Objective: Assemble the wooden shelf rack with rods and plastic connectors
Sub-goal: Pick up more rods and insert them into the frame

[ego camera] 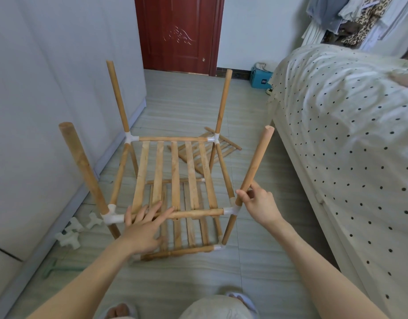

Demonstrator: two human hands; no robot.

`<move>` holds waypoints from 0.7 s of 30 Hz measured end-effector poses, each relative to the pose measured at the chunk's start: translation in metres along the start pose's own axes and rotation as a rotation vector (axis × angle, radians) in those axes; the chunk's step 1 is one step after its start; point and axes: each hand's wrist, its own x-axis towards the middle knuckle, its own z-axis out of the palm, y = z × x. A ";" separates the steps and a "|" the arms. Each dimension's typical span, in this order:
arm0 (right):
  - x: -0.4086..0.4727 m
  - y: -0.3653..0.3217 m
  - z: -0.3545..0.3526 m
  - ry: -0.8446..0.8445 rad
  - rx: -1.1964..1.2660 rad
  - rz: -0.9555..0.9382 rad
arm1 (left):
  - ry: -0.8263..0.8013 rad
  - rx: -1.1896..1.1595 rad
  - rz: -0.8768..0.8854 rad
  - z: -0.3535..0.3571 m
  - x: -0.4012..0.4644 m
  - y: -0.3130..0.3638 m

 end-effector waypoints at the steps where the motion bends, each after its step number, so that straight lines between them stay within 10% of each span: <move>1: -0.007 0.001 0.001 0.021 0.003 -0.007 | 0.003 0.004 -0.002 0.000 -0.002 0.001; 21: 0.008 0.033 -0.015 0.200 0.111 0.181 | 0.022 0.099 0.138 -0.009 0.064 0.040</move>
